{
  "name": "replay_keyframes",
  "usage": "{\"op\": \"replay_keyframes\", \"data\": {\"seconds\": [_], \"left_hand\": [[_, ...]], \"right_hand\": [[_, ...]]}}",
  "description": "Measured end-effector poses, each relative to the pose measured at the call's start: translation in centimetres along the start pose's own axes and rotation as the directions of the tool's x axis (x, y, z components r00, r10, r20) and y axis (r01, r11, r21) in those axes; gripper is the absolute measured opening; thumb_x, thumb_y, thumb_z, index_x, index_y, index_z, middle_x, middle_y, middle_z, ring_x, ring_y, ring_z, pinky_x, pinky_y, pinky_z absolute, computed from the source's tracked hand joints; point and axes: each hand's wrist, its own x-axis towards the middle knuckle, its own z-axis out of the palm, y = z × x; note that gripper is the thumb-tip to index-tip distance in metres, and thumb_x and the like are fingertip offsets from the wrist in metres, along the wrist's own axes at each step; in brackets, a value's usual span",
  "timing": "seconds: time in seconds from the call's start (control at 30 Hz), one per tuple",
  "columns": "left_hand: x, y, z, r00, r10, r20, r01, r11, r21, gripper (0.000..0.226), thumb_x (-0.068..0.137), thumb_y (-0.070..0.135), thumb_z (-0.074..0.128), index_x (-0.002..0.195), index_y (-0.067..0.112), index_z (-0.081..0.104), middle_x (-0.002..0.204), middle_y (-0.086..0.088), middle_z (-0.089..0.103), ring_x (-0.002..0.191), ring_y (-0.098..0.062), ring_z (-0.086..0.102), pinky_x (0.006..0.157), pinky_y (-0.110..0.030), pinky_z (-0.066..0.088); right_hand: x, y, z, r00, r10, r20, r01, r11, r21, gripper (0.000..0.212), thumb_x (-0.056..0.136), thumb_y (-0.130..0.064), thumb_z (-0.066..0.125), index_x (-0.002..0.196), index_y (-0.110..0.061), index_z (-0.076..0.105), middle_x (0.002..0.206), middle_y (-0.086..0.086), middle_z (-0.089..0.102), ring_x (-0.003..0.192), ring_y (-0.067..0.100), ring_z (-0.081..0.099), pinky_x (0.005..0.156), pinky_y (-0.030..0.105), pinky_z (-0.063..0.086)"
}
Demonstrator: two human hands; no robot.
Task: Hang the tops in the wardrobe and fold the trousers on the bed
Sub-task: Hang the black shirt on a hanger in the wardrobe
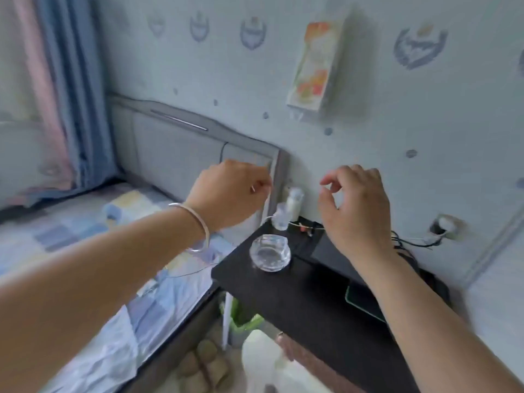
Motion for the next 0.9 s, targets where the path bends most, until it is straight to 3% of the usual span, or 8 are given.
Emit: {"op": "replay_keyframes", "data": {"seconds": [0.07, 0.13, 0.27, 0.4, 0.57, 0.8, 0.9], "left_hand": [[-3.8, -9.0, -2.6, 0.984, -0.173, -0.038, 0.174, 0.984, 0.029, 0.027, 0.079, 0.042, 0.044, 0.088, 0.033, 0.068, 0.086, 0.011, 0.07, 0.083, -0.021, 0.064, 0.076, -0.035, 0.053], [-7.7, -17.7, -5.1, 0.939, -0.336, -0.075, 0.341, 0.939, 0.055, 0.019, 0.084, 0.036, 0.051, 0.086, 0.032, 0.069, 0.084, 0.008, 0.07, 0.083, -0.022, 0.064, 0.077, -0.036, 0.053], [-14.9, -31.7, -8.3, 0.833, -0.539, -0.129, 0.551, 0.83, 0.09, 0.014, 0.087, 0.029, 0.055, 0.085, 0.033, 0.068, 0.078, 0.012, 0.066, 0.079, -0.014, 0.063, 0.074, -0.03, 0.051], [-20.9, -41.6, -7.0, 0.724, -0.683, -0.095, 0.689, 0.712, 0.133, 0.018, 0.09, 0.023, 0.053, 0.093, 0.029, 0.07, 0.095, 0.007, 0.071, 0.087, -0.018, 0.064, 0.073, -0.029, 0.049], [-26.6, -51.1, -1.5, 0.528, -0.849, 0.035, 0.814, 0.517, 0.264, 0.023, 0.093, 0.022, 0.048, 0.102, 0.032, 0.066, 0.108, 0.008, 0.067, 0.097, -0.021, 0.061, 0.075, -0.031, 0.048], [-32.2, -62.2, 7.6, 0.168, -0.979, 0.116, 0.941, 0.195, 0.276, 0.023, 0.089, 0.023, 0.051, 0.103, 0.032, 0.067, 0.111, 0.002, 0.067, 0.102, -0.026, 0.061, 0.078, -0.032, 0.047], [-34.5, -66.6, 11.6, 0.044, -0.986, 0.159, 0.965, 0.083, 0.25, 0.023, 0.085, 0.023, 0.052, 0.1, 0.031, 0.068, 0.105, 0.0, 0.071, 0.098, -0.025, 0.063, 0.082, -0.034, 0.05]], "right_hand": [[-1.2, -6.1, 7.3, 0.995, -0.006, 0.095, -0.005, 0.993, 0.116, 0.022, 0.081, -0.025, 0.043, 0.084, -0.013, 0.062, 0.08, 0.003, 0.06, 0.083, 0.026, 0.049, 0.071, 0.035, 0.04], [-2.1, -12.4, 14.1, 0.983, -0.013, 0.181, -0.026, 0.977, 0.214, 0.025, 0.08, -0.027, 0.042, 0.085, -0.013, 0.063, 0.081, 0.003, 0.062, 0.083, 0.024, 0.048, 0.072, 0.031, 0.035], [-4.6, -23.3, 25.5, 0.908, -0.01, 0.419, -0.157, 0.918, 0.363, 0.013, 0.086, -0.017, 0.051, 0.09, -0.011, 0.063, 0.087, 0.004, 0.062, 0.085, 0.019, 0.044, 0.07, 0.024, 0.029], [-7.8, -30.4, 34.4, 0.755, -0.026, 0.655, -0.308, 0.868, 0.389, 0.011, 0.088, -0.014, 0.053, 0.094, -0.01, 0.062, 0.093, 0.004, 0.06, 0.092, 0.019, 0.045, 0.071, 0.025, 0.029], [-12.3, -34.7, 44.2, 0.506, -0.038, 0.862, -0.461, 0.833, 0.307, 0.008, 0.09, -0.017, 0.052, 0.089, -0.016, 0.06, 0.087, -0.002, 0.056, 0.097, 0.024, 0.053, 0.077, 0.03, 0.042], [-18.5, -37.4, 59.3, 0.198, -0.121, 0.973, -0.443, 0.874, 0.199, 0.009, 0.09, -0.019, 0.049, 0.09, -0.018, 0.058, 0.094, -0.001, 0.059, 0.094, 0.021, 0.053, 0.072, 0.027, 0.038], [-20.7, -37.9, 65.4, 0.118, -0.14, 0.983, -0.373, 0.911, 0.175, 0.014, 0.09, -0.018, 0.048, 0.096, -0.017, 0.06, 0.094, -0.003, 0.057, 0.094, 0.019, 0.052, 0.072, 0.027, 0.038]]}}
